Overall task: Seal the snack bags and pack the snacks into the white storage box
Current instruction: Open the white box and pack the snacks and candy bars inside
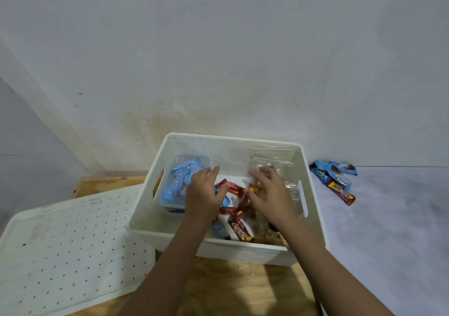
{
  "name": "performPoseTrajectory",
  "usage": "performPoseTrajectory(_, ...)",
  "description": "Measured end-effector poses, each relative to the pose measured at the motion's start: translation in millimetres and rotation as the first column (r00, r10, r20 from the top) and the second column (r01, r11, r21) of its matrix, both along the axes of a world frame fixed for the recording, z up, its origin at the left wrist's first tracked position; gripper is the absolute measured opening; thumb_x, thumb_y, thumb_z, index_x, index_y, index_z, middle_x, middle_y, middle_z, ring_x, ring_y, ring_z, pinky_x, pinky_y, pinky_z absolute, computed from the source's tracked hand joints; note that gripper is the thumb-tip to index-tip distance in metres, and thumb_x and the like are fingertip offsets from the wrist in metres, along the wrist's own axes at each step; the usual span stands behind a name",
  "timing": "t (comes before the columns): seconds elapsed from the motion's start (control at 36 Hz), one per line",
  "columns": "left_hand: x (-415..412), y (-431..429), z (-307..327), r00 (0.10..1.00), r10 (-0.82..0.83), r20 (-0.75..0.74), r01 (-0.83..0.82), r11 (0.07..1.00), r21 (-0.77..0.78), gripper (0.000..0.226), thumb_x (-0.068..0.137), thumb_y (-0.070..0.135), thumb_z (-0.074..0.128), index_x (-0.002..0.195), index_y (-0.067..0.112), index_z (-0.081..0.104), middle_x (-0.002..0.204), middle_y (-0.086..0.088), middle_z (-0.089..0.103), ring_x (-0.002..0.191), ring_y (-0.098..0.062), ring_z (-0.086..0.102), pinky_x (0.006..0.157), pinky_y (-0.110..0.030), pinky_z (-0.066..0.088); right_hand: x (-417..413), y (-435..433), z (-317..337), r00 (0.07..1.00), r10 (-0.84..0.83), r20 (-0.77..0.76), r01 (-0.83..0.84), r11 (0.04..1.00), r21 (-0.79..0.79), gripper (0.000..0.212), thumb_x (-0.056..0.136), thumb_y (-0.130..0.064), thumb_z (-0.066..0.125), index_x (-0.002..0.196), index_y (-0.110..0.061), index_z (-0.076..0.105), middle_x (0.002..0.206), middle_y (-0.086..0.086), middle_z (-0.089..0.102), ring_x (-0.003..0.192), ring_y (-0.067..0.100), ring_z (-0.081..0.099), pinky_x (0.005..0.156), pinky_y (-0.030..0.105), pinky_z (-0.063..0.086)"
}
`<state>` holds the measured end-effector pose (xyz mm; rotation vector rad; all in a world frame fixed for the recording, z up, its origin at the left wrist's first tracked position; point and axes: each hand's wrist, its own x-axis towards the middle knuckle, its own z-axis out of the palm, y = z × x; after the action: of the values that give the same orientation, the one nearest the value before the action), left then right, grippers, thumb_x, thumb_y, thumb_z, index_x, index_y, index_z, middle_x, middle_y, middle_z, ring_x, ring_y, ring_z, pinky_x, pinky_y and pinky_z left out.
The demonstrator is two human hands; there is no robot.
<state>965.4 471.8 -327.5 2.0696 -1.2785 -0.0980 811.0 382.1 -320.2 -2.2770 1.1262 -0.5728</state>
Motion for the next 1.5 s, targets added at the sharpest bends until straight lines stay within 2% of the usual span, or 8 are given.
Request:
performPoseTrajectory(0.28,2,-19,-6,0.997,0.058,0.046,-0.066,0.982,0.176,0.052,0.091,0.045,0.046,0.137,0.020,0.042,0.139,-0.007,0.047,0.131,-0.023,0.039,0.106,-0.045,0.038,3,-19,5,1.000,0.008,0.026,-0.007,1.000,-0.021,0.045,0.087,-0.037,0.058,0.130,-0.027,0.050,0.141,-0.003,0.038,0.128,0.015,0.037,0.107,0.038,0.037)
performPoseTrajectory(0.44,-26,-38,4,0.986,0.026,0.162,-0.020,0.999,-0.038,0.041,0.089,0.034,0.055,0.120,0.008,0.059,0.119,-0.015,0.063,0.113,-0.031,0.056,0.093,-0.045,0.046,-22,-39,21,0.988,0.029,0.154,-0.020,0.998,-0.060,0.040,0.086,-0.029,0.056,0.126,-0.024,0.054,0.135,-0.003,0.044,0.123,0.014,0.043,0.099,0.036,0.044)
performPoseTrajectory(0.67,-138,-134,55,0.995,-0.091,0.028,0.094,0.978,-0.187,0.045,0.085,0.035,0.043,0.121,0.012,0.059,0.124,-0.008,0.060,0.118,-0.023,0.050,0.102,-0.032,0.036,-128,-123,39,0.934,-0.116,0.337,0.159,0.982,-0.102,0.031,0.086,-0.016,0.059,0.117,-0.018,0.060,0.118,0.000,0.052,0.110,0.016,0.052,0.084,0.024,0.045)
performPoseTrajectory(0.89,-250,-220,16,0.973,-0.221,-0.059,0.212,0.968,-0.132,0.044,0.089,0.037,0.038,0.120,0.013,0.058,0.122,-0.004,0.060,0.116,-0.018,0.051,0.099,-0.030,0.040,-248,-195,-37,0.971,-0.186,0.148,0.180,0.982,0.050,0.049,0.086,-0.032,0.063,0.130,-0.019,0.046,0.129,0.000,0.049,0.121,0.016,0.044,0.094,0.022,0.034)
performPoseTrajectory(1.03,-266,-234,-62,0.960,-0.007,-0.279,0.016,0.999,0.032,0.035,0.094,0.033,0.040,0.121,0.016,0.055,0.121,-0.001,0.057,0.113,-0.013,0.048,0.099,-0.033,0.042,-258,-207,-102,1.000,0.000,-0.008,-0.001,0.999,-0.045,0.072,0.081,-0.051,0.061,0.137,-0.013,0.037,0.139,0.011,0.042,0.129,0.022,0.036,0.105,0.038,0.040)
performPoseTrajectory(1.19,-252,-254,-110,0.994,0.044,-0.105,-0.035,0.996,0.088,0.052,0.091,0.033,0.026,0.129,0.008,0.051,0.131,-0.009,0.054,0.121,-0.019,0.048,0.104,-0.030,0.041,-231,-225,-141,0.992,0.037,-0.119,-0.050,0.994,-0.101,0.078,0.083,-0.074,0.025,0.146,-0.032,0.006,0.155,0.014,0.020,0.143,0.027,0.010,0.113,0.051,0.017)
performPoseTrajectory(1.36,-248,-271,-120,0.995,0.000,0.097,-0.009,0.995,0.097,0.044,0.091,0.030,0.039,0.131,0.016,0.049,0.136,-0.016,0.047,0.125,-0.025,0.036,0.102,-0.038,0.038,-235,-250,-153,0.974,0.008,-0.226,-0.048,0.984,-0.171,0.067,0.089,-0.065,0.025,0.145,-0.028,0.028,0.153,0.012,0.026,0.143,0.028,0.013,0.112,0.058,0.019)
performPoseTrajectory(1.5,-246,-275,-129,0.981,-0.100,0.164,0.068,0.980,0.189,0.045,0.092,0.032,0.035,0.130,0.015,0.053,0.135,-0.017,0.051,0.126,-0.034,0.047,0.103,-0.044,0.038,-251,-268,-152,0.966,0.008,-0.260,-0.050,0.987,-0.153,0.065,0.090,-0.064,0.021,0.143,-0.026,0.032,0.153,0.013,0.027,0.142,0.029,0.016,0.113,0.053,0.015)
